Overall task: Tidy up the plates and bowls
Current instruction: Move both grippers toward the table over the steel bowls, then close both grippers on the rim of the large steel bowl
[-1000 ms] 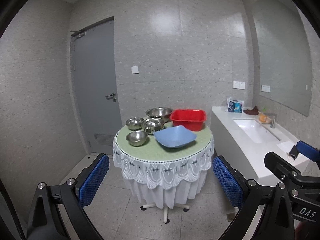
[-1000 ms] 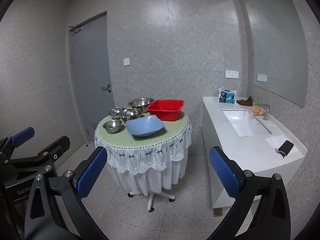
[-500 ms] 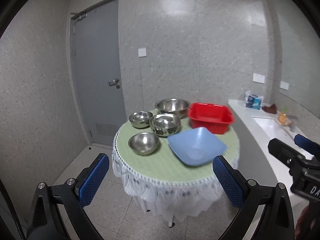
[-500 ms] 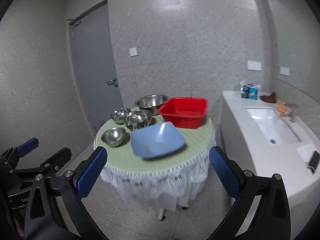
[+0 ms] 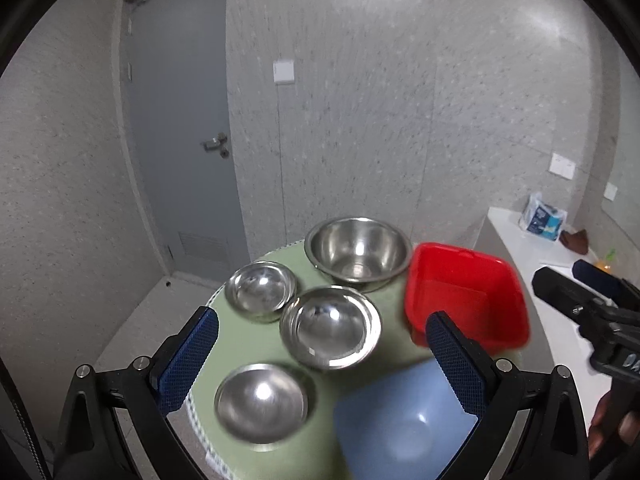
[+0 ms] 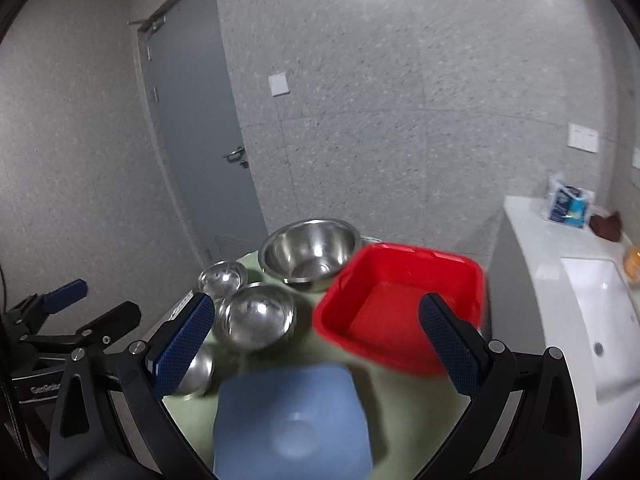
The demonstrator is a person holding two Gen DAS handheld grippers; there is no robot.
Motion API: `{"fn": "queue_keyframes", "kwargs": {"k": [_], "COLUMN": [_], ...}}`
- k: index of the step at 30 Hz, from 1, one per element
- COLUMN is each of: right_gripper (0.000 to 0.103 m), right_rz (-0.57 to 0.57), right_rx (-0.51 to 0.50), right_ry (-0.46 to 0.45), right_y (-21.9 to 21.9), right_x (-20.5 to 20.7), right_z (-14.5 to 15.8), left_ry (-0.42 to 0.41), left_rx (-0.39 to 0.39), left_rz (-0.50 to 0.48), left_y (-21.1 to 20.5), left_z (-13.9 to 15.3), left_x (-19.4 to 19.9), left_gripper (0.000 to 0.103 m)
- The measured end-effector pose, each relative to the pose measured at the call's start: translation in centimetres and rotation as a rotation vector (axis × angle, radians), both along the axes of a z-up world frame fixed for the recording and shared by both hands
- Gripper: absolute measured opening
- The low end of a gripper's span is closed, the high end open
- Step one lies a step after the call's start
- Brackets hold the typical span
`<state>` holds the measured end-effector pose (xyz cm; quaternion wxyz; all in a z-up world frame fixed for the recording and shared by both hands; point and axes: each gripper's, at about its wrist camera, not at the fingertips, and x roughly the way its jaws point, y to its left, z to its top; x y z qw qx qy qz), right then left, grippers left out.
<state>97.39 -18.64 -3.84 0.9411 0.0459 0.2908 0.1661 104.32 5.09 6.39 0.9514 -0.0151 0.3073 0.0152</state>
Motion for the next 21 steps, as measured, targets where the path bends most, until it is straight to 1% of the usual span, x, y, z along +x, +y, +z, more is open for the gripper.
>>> {"fn": "queue_keyframes", "kwargs": {"k": [1,3,4,6,7,8,9,11,12,13,14,17,19,20,21], "right_gripper": [0.103,0.103,0.103,0.103,0.103,0.103,0.103,0.103,0.103,0.103,0.103,0.103,0.103,0.103,0.103], "right_rz": [0.02,0.022,0.02,0.023,0.02,0.019,0.019,0.025,0.024,0.023,0.019,0.004,0.006,0.012,0.021], "right_rx": [0.009,-0.008,-0.026,-0.032,-0.035,-0.036,-0.04,-0.049,-0.058,-0.065,-0.07,-0.103,-0.145,-0.151,-0.155], "right_ry": [0.017,0.029,0.039,0.08,0.112,0.14,0.166,0.233,0.261,0.293,0.311,0.362,0.39,0.397,0.412], "right_y": [-0.1,-0.1,0.0,0.1,0.2,0.3,0.4,0.9,1.1,1.4,1.6,2.5,3.4,3.5,3.9], "right_x": [1.9,4.9,6.5,9.4,11.1,12.6,13.9,17.2,18.7,20.4,21.5,25.3,27.8,28.8,29.9], "right_z": [0.1,0.1,0.1,-0.4,-0.9,-1.4,-1.9,-3.4,-4.0,-4.9,-5.4,-7.1,-8.3,-8.7,-9.3], "left_ry": [0.018,0.052,0.075,0.113,0.133,0.177,0.2,0.266,0.286,0.323,0.344,0.39,0.412,0.437,0.447], "left_rx": [-0.011,-0.031,-0.041,-0.046,-0.052,-0.061,-0.071,-0.108,-0.116,-0.114,-0.118,-0.14,-0.13,-0.104,-0.097], "left_rz": [-0.003,-0.005,-0.01,-0.012,-0.018,-0.028,-0.03,-0.04,-0.041,-0.028,-0.026,-0.039,-0.051,-0.042,-0.04], "left_y": [0.4,1.1,1.5,2.0,2.3,2.7,3.1,4.1,4.7,5.1,5.6,6.4,6.6,6.9,7.0], "left_z": [0.0,-0.1,-0.3,-0.8,-1.1,-1.8,-2.4,-4.3,-5.0,-6.1,-6.8,-8.7,-9.9,-10.9,-11.5], "left_x": [2.0,6.3,9.5,13.1,15.7,18.4,20.3,25.7,27.8,30.5,32.9,38.2,41.6,43.8,44.9], "left_gripper": [0.102,0.102,0.102,0.102,0.102,0.102,0.102,0.102,0.102,0.102,0.102,0.101,0.1,0.098,0.094]}}
